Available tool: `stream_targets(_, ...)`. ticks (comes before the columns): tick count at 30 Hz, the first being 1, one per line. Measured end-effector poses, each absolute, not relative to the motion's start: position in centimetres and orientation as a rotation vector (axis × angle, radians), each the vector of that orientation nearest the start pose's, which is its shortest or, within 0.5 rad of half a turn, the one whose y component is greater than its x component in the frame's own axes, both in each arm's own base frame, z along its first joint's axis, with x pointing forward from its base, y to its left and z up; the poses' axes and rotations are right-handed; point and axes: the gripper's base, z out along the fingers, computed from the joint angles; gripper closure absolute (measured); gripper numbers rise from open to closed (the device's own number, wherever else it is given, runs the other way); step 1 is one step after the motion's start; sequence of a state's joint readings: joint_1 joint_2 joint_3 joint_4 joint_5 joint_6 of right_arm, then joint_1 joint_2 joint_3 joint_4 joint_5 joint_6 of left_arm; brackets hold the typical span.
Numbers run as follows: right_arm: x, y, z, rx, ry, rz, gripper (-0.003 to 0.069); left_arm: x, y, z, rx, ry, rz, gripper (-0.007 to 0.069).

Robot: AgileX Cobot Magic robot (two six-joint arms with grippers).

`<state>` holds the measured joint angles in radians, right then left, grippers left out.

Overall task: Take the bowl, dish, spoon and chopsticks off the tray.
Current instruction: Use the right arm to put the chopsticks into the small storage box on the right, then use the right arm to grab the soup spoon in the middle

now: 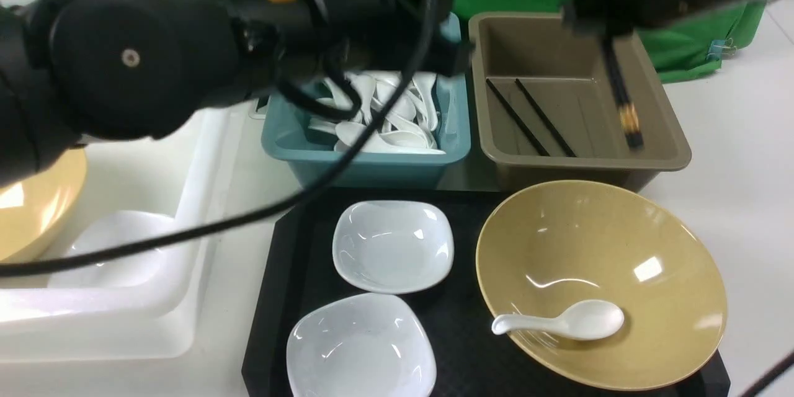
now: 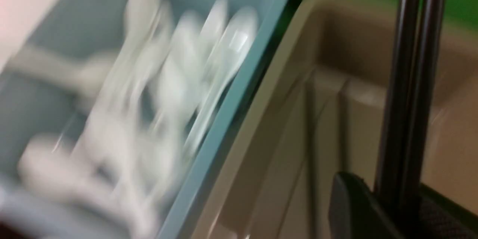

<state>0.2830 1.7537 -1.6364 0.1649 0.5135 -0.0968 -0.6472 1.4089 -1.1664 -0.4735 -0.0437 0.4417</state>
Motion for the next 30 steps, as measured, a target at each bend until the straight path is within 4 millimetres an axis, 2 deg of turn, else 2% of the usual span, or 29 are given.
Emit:
stream_targets(1, 40.2, 12.2, 36.2, -0.289, 2.09, 0.279, 0.0575, 26.8, -20.0, 38.0, 0.5, 1.634, -0.491, 0.063)
stream_targets(2, 41.6, 11.8, 35.6, -0.258, 2.046, 0.266, 0.0575, 27.1, -20.2, 37.7, 0.492, 1.633, -0.486, 0.063)
stream_targets(4, 43.0, 11.5, 34.8, -0.231, 2.008, 0.253, 0.0575, 27.5, -20.5, 37.0, 0.504, 1.658, -0.484, 0.063)
stream_targets(6, 44.6, 11.5, 32.7, -0.216, 1.996, 0.241, 0.0575, 27.7, -20.9, 36.0, 0.531, 1.706, -0.487, 0.063)
stream_targets(7, 44.8, 11.5, 32.5, -0.213, 1.995, 0.239, 0.0575, 27.8, -20.9, 35.8, 0.534, 1.714, -0.487, 0.063)
stream_targets(8, 45.9, 11.6, 30.7, -0.21, 1.993, 0.229, 0.0575, 27.9, -21.2, 34.9, 0.565, 1.764, -0.492, 0.063)
stream_targets(12, 47.7, 11.8, 26.8, -0.218, 2.01, 0.202, 0.0573, 27.7, -21.7, 33.3, 0.645, 1.883, -0.513, 0.063)
stream_targets(15, 48.1, 11.9, 25.2, -0.225, 2.042, 0.197, 0.054, 27.3, -21.9, 32.5, 0.696, 1.951, -0.528, 0.063)
stream_targets(18, 48.1, 12.0, 24.8, -0.232, 2.066, 0.196, 0.0384, 26.8, -21.9, 31.9, 0.748, 2.019, -0.545, 0.063)
stream_targets(19, 48.1, 12.0, 24.8, -0.232, 2.065, 0.196, 0.0372, 26.8, -21.9, 31.9, 0.748, 2.019, -0.545, 0.063)
stream_targets(20, 48.0, 12.0, 25.1, -0.24, 2.071, 0.194, 0.0288, 26.7, -21.9, 31.7, 0.76, 2.035, -0.55, 0.063)
stream_targets(21, 47.6, 11.9, 25.3, -0.257, 2.101, 0.193, 0.0245, 26.6, -21.9, 31.6, 0.765, 2.05, -0.556, 0.063)
stream_targets(24, 45.9, 11.7, 26.6, -0.319, 2.217, 0.194, 0.0206, 26.4, -21.9, 31.5, 0.771, 2.083, -0.57, 0.063)
stream_targets(25, 44.6, 11.6, 27.7, -0.376, 2.289, 0.192, 0.0233, 26.2, -21.9, 31.5, 0.779, 2.096, -0.576, 0.063)
stream_targets(27, 41.6, 11.2, 30.3, -0.535, 2.392, 0.177, 0.0379, 25.7, -21.7, 31.7, 0.797, 2.118, -0.585, 0.063)
stream_targets(30, 38.1, 10.9, 32.9, -0.76, 2.466, 0.208, 0.0576, 25.0, -21.3, 31.9, 0.843, 2.145, -0.582, 0.063)
